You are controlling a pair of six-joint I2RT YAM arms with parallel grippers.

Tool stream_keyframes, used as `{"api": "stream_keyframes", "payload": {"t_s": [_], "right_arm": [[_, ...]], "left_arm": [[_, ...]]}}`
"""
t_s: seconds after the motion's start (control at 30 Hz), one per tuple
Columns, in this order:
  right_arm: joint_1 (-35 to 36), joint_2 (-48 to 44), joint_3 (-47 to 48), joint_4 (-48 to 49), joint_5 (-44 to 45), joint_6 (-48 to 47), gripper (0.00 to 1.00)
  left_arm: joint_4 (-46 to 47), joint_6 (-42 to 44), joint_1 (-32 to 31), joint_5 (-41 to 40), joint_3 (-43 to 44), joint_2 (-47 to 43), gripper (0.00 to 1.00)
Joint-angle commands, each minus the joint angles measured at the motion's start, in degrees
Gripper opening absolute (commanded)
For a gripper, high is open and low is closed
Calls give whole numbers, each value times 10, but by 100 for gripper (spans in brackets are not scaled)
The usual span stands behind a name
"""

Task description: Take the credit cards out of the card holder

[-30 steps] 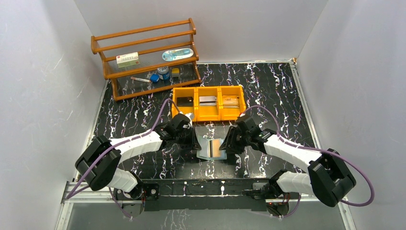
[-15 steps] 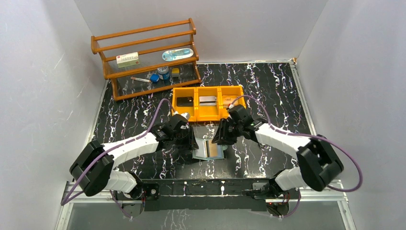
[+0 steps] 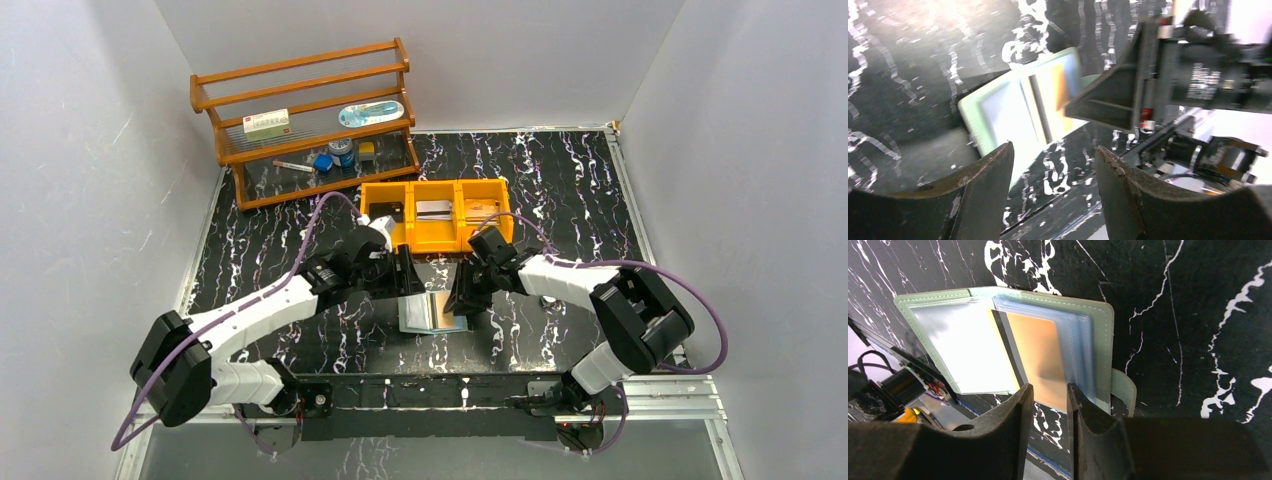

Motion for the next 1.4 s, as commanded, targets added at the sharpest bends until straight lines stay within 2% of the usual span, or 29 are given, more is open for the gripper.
{"api": "stream_keyframes", "payload": {"t_s": [0.0, 0.13, 0.23, 0.47, 0.63, 0.77, 0.93, 1.23, 1.37], "right_arm": [[3, -3, -30, -14, 49, 16, 39], [3, -8, -37, -11, 56, 16, 40], [3, 1, -37, -8, 48, 22, 39], [3, 7, -63, 28, 30, 50, 39], [3, 11, -76, 43, 30, 62, 37], [2, 12, -83, 43, 35, 68, 36], [-1, 16, -89, 46, 38, 70, 35], [-5, 23, -93, 40, 42, 74, 34], [-7, 28, -90, 31, 48, 74, 33]], "left_arm": [[75, 9, -2, 89, 24, 32, 60], [104, -48, -2, 88, -3, 102, 60], [204, -90, -2, 106, -67, 112, 61], [295, -114, -1, 90, -127, 132, 61], [332, -136, -1, 104, -141, 164, 59], [327, -138, -1, 103, -138, 187, 57], [346, -148, -1, 109, -147, 208, 47], [352, -157, 0, 100, -157, 205, 12], [336, -152, 0, 92, -155, 191, 11]]}}
